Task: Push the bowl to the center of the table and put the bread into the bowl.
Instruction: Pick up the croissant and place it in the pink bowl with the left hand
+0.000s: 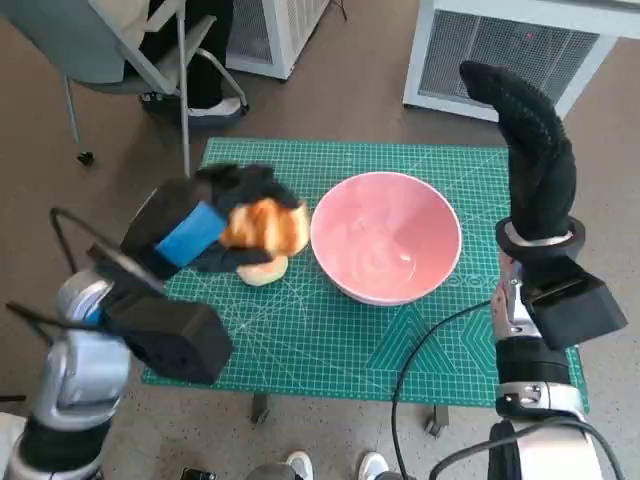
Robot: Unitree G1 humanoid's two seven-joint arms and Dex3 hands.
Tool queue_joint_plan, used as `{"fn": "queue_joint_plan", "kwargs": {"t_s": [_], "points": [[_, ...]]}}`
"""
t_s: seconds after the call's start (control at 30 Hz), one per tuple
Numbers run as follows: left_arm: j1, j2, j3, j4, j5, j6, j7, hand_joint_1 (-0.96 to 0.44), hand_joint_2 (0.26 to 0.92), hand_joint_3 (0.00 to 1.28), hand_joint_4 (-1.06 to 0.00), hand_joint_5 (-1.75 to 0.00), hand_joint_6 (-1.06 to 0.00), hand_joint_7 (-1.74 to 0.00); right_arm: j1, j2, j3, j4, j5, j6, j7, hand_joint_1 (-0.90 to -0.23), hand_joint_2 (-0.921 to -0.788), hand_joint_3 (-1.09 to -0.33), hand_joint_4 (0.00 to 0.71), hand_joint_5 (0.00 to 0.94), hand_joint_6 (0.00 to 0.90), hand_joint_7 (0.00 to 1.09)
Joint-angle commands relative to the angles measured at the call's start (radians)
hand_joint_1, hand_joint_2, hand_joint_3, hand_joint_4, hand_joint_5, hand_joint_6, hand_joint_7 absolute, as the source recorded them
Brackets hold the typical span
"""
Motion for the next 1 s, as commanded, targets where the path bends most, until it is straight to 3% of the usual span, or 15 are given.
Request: {"fn": "queue_joint_plan", "kwargs": {"t_s": [0.03,0.5,0.83,1.0], "points": [[-0.085,-0.06,-0.052,0.104,0.011,-0.051,0.047,0.01,0.882,0.0,-0.91,-0.87,-0.72,-1.11,0.028,-0.002,-0.003,0.003,-0.001,0.007,0.001,-0.627,-0.921,-0.774,0.303,0.0,0.061,0.59],[-0.343,-0.22,-0.182,0.523,0.053,-0.219,0.151,0.0,0.915,0.01,-0.83,-0.95,-0.65,-1.21,0.036,-0.011,-0.011,-0.004,-0.01,0.007,-0.012,-0.622,-0.921,-0.786,0.294,0.0,0.054,0.59],[-0.482,-0.314,-0.244,0.817,0.071,-0.311,0.198,0.0,0.92,0.02,-0.8,-1.01,-0.62,-1.2,0.059,-0.018,-0.015,-0.038,-0.015,0.018,-0.026,-0.648,-0.921,-0.784,0.295,0.001,0.054,0.59],[-0.526,-0.342,-0.267,0.929,0.087,-0.342,0.212,0.0,0.92,0.03,-0.76,-1.11,-0.63,-1.14,0.07,-0.021,-0.017,-0.053,-0.012,0.022,-0.028,-0.646,-0.921,-0.785,0.295,0.001,0.054,0.59]]}}
